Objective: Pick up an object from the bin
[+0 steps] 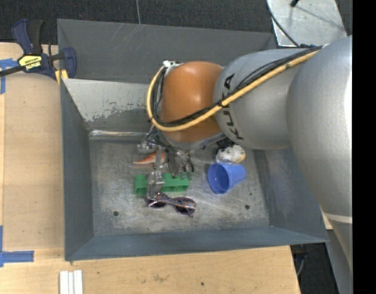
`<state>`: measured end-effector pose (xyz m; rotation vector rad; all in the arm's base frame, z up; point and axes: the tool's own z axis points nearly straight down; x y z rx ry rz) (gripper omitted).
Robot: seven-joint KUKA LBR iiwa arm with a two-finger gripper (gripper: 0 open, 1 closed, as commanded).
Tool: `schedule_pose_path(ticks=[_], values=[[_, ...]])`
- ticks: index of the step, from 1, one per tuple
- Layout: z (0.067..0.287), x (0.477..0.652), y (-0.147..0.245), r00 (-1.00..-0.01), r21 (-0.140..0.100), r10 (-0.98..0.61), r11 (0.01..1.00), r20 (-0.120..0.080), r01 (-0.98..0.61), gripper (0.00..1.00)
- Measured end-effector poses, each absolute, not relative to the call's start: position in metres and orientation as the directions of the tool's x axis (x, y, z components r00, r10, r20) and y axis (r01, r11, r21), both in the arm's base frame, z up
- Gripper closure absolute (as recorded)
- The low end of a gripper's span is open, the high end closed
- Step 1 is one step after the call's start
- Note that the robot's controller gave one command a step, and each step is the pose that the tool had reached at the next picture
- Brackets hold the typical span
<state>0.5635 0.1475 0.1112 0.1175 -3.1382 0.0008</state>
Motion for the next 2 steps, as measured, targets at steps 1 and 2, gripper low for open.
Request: schedule_pose_path(ticks=[1, 2], values=[[0.118, 0.558, 0.109, -0.999, 0.000, -0.041, 0.999, -0.001, -0.041, 0.00], [0.078, 0.566, 0.116, -0.999, 0.003, -0.044, 0.999, -0.011, -0.044, 0.00]])
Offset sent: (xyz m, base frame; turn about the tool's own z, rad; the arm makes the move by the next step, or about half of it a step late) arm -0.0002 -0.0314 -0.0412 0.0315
